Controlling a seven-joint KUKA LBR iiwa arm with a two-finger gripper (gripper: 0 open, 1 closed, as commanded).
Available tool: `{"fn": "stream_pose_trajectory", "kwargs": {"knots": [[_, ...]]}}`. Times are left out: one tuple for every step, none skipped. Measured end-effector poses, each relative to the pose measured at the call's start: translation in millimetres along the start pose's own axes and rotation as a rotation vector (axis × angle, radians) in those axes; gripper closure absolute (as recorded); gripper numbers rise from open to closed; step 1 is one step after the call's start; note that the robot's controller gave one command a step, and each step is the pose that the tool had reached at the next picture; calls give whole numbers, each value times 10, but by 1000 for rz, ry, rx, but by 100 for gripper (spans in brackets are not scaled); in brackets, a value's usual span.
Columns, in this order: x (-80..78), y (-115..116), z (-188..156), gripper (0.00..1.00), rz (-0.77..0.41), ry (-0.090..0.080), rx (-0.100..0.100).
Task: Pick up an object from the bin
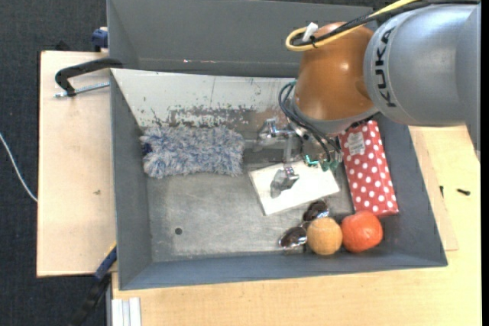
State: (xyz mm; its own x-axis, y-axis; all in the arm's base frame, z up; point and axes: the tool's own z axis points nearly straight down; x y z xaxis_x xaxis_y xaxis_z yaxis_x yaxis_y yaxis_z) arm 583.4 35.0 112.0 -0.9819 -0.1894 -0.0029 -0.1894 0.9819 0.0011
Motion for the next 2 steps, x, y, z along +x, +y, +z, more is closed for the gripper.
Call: {"fn": "stream_pose_trajectory", "kwargs": {"knots": [[-32,-16,62,0,-36,-1,0],[108,65,-193,0,-43,11,-2]]}}
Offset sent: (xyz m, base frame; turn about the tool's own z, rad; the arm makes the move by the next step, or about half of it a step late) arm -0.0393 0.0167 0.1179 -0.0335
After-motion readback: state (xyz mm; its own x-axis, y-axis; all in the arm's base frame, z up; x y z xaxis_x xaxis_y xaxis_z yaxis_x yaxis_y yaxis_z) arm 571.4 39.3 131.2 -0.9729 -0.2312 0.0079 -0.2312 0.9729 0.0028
